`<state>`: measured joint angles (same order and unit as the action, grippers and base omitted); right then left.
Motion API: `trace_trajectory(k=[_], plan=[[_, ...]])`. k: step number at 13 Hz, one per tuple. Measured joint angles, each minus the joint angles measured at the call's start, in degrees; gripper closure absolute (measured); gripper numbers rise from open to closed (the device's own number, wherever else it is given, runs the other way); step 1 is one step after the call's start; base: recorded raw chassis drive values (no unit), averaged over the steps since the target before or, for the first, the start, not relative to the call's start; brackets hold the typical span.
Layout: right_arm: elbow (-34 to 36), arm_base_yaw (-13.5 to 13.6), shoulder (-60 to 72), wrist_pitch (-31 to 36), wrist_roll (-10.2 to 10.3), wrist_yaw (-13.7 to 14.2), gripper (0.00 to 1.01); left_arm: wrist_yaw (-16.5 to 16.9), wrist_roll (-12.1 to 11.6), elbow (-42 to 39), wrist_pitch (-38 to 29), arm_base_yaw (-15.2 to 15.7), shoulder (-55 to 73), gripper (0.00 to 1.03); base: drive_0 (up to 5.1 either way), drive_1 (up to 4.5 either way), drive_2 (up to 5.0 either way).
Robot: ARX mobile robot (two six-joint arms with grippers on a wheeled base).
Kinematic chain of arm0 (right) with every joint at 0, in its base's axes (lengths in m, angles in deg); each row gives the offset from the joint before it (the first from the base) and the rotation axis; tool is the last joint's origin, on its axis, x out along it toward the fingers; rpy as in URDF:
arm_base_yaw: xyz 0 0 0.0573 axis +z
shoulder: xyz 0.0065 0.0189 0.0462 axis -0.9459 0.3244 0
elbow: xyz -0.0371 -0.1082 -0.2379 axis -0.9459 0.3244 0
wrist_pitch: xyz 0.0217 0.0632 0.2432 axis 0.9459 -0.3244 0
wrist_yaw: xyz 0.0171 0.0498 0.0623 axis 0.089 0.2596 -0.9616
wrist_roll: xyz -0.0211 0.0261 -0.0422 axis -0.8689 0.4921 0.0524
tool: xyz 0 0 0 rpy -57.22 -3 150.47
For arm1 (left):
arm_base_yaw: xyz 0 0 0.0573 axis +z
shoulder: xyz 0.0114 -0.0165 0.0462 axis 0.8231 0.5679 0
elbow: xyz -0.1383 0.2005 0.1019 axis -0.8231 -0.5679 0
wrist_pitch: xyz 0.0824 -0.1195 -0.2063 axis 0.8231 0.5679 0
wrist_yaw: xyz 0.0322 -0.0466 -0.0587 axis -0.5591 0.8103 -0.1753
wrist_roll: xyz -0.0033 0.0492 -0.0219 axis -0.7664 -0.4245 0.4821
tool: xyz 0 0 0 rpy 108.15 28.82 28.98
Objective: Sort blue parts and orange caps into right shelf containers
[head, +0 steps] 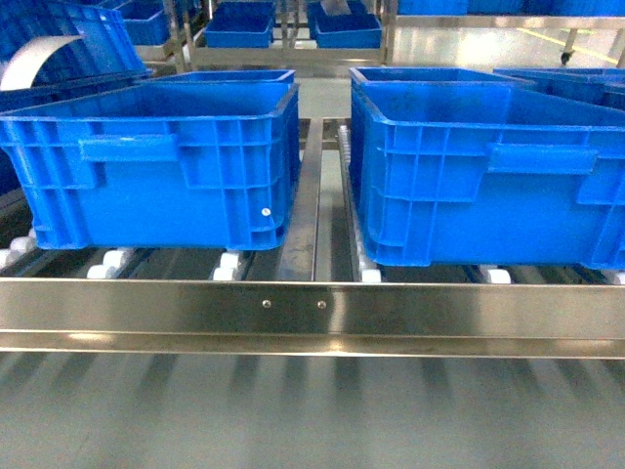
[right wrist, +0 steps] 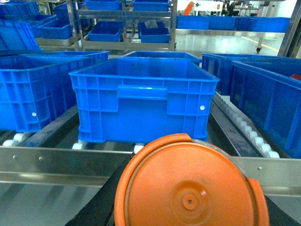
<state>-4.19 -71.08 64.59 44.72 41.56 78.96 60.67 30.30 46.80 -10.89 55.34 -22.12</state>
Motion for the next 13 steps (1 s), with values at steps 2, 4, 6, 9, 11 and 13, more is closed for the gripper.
trace_trajectory(k=[2,4,6,9,11,13], plan=[[0.0,0.0,0.0,-0.07,0.0,0.0,0.56,0.02,0.0,0.0,0.02,0.0,0.0,0.6,0.0,4.33,-4.3],[0.0,0.0,0.0,-0.13,0.0,0.0,0.56,0.0,0.0,0.0,0.02,0.0,0.0,0.6,0.0,4.26,-4.3],[0.0,0.0,0.0,-0.13,0.0,0.0,0.56,0.02,0.0,0.0,-0.04,0.0,0.0,0.6,-0.1,4.2,-4.4],[0.0,0.0,0.0,-0.02,0.0,0.0,0.56,0.0,0.0,0.0,-0.13,0.0,0.0,0.6,0.0,0.0,0.0],[0.0,0.0,0.0,-0.11,0.0,0.0,0.56,0.0,0.0,0.0,0.04,0.0,0.0,0.6,0.0,0.0,0.0],[0.0,0.0,0.0,-0.13,0.0,0.0,0.56,0.0,0.0,0.0,0.04,0.0,0.0,0.6,0.0,0.0,0.0]])
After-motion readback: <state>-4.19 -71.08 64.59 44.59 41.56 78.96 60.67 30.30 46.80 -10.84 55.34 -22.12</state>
